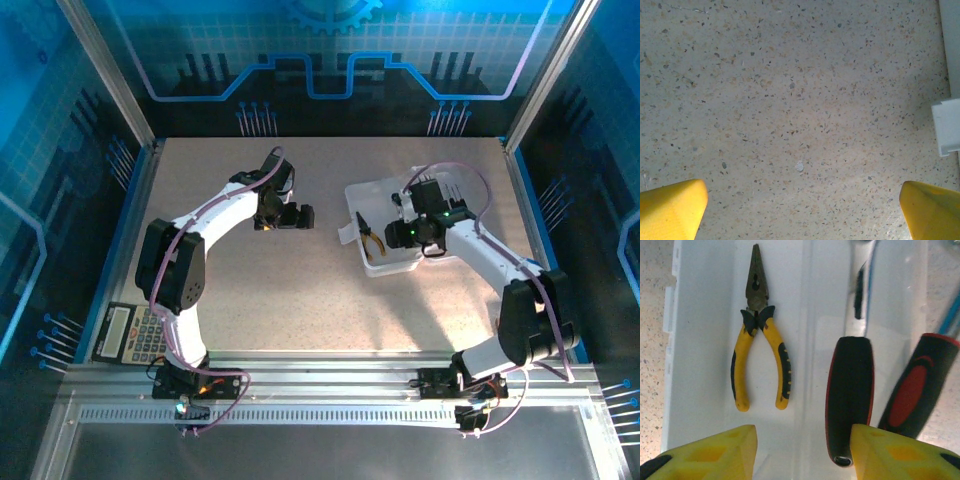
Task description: Pack the tool kit
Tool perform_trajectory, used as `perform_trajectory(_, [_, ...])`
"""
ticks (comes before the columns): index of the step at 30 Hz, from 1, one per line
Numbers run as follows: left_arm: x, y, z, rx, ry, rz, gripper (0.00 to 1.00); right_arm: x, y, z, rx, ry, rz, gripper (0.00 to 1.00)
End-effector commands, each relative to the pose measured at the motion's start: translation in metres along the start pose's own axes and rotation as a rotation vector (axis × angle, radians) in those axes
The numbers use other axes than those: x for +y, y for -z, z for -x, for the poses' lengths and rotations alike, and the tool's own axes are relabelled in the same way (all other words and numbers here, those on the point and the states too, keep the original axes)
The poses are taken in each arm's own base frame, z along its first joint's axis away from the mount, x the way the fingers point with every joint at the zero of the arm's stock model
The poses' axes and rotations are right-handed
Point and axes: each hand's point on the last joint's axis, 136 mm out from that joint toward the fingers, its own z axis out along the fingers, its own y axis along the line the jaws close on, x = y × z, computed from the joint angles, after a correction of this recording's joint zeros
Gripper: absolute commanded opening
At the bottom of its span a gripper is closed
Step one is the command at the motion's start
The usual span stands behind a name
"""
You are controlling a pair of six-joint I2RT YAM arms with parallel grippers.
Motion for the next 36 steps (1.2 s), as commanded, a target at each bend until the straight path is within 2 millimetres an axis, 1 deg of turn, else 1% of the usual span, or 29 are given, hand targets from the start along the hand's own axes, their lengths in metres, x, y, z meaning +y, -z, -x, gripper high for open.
perform_trajectory(1, [-0.007,0.012,-0.002,-0.013,-0.017,-0.034,0.99,0.007,0.005,0.007,0.002,-0.017,0.008,0.53])
perform_trajectory(3, [-0.006,0.01,-0.004,-0.01,-0.018,-0.03,0.99,0.006,0.008,0.008,0.005,-0.01,0.003,0.53])
perform_trajectory(7, [-0.005,0.007,-0.007,-0.005,-0.015,-0.032,0.99,0.009,0.007,0.003,0.024,0.004,0.004,0.53])
perform_trajectory(15, [-0.005,0.006,-0.008,-0.004,-0.017,-0.036,0.99,0.021,-0.008,-0.019,0.091,0.015,0.014,0.53])
perform_trajectory(18, [-0.004,0.006,-0.008,-0.001,-0.018,-0.033,0.99,0.028,-0.013,-0.023,0.109,0.021,0.022,0.53])
perform_trajectory(21, [-0.004,0.006,-0.009,-0.001,-0.019,-0.032,0.99,0.038,-0.017,-0.023,0.117,0.034,0.04,0.53])
perform_trajectory(25, [-0.003,0.004,-0.01,0.001,-0.018,-0.033,0.99,0.063,-0.024,-0.018,0.116,0.052,0.086,0.53])
perform_trajectory(33, [-0.001,0.004,-0.011,0.0,-0.017,-0.03,0.99,0.128,-0.047,-0.001,0.138,0.099,0.174,0.51])
perform_trajectory(36, [0.003,0.005,-0.012,0.0,-0.013,-0.025,0.99,0.146,-0.051,0.003,0.142,0.122,0.196,0.51])
